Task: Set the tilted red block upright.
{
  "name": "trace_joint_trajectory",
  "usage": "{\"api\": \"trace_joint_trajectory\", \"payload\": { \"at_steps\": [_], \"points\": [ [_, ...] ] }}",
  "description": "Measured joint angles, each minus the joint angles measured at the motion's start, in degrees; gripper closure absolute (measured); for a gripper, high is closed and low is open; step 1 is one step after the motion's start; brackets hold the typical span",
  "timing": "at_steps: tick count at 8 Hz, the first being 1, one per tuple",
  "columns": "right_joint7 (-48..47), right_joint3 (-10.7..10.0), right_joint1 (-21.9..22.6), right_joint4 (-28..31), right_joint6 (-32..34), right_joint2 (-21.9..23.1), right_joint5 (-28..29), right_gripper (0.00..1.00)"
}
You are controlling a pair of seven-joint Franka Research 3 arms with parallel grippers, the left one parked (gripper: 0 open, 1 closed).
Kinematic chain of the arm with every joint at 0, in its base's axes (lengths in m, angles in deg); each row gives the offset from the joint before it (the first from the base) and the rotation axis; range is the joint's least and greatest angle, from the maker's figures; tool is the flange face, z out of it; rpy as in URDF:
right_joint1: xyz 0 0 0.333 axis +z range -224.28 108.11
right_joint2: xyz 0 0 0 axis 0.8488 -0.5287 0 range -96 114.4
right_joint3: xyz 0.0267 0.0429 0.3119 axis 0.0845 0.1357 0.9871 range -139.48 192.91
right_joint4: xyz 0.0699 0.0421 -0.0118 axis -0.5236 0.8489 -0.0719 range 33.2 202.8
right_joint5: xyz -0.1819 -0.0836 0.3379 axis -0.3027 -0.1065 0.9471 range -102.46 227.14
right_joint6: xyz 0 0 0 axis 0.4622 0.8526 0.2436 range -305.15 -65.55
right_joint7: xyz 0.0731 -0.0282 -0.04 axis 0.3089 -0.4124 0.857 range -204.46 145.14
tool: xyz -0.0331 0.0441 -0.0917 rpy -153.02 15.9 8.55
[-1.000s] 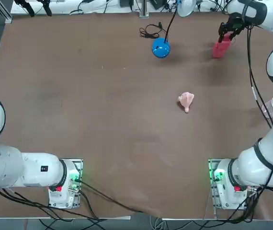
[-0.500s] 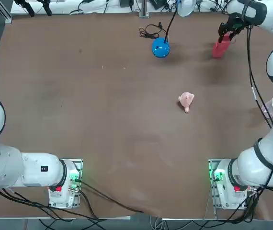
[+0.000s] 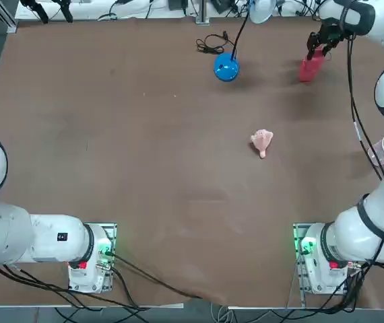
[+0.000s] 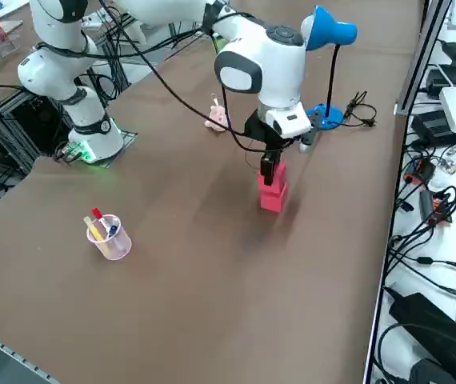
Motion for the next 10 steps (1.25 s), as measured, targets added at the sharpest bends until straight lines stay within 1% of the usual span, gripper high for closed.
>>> {"api": "trace_joint_trajectory", "payload": {
  "at_steps": [6, 10],
  "points": [
    [0.9, 0.0, 0.0, 0.0, 0.0, -0.3, 0.0, 0.32],
    [0.9, 0.1, 0.0, 0.0, -1.2, -1.0, 0.0, 0.32]
  ]
}}
